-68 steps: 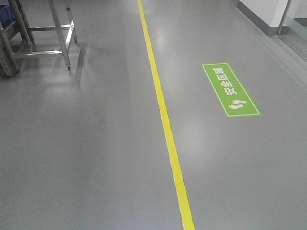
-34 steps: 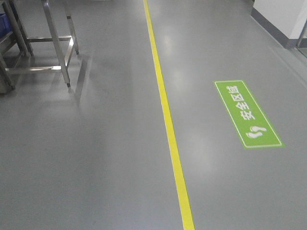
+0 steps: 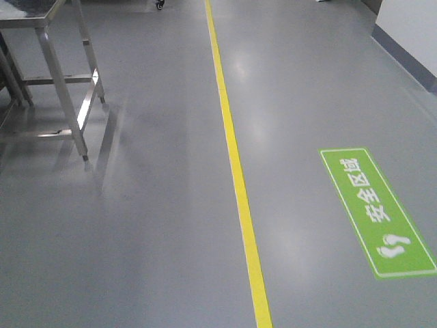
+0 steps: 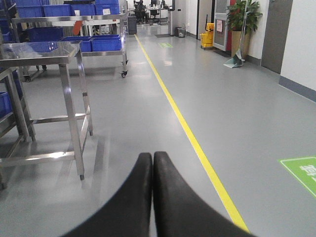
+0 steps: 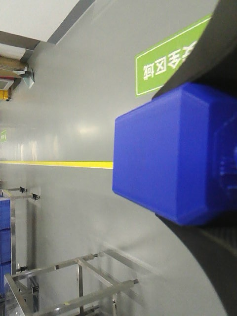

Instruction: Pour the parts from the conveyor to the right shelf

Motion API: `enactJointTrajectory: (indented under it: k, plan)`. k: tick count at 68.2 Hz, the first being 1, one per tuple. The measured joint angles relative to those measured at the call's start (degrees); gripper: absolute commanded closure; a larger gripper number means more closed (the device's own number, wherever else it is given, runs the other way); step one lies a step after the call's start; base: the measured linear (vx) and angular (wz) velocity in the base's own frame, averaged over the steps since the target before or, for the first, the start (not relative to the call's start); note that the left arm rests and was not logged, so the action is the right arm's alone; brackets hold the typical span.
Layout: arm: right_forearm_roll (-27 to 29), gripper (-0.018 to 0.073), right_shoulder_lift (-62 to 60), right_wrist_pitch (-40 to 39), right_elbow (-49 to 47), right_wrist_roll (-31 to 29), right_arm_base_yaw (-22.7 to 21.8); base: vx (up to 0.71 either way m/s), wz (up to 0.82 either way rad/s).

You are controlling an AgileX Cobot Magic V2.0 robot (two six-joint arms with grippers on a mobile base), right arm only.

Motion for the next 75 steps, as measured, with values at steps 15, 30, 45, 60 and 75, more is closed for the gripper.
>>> enactJointTrajectory:
  k: [15, 30, 45, 60, 75]
  plan:
    - [0.00, 0.0565, 0.00, 0.05, 0.00, 0.00, 0.00, 0.73, 0.01]
    - [0.00, 0.0565, 0.00, 0.05, 0.00, 0.00, 0.00, 0.76, 0.06]
    - [0.00, 0.0565, 0.00, 0.01, 0.00, 0.00, 0.00, 0.77, 0.09]
    - [0.00, 0.0565, 0.00, 0.01, 0.00, 0.00, 0.00, 0.77, 0.05]
    - [0.00, 0.0565, 0.00, 0.01, 0.00, 0.00, 0.00, 0.77, 0.01]
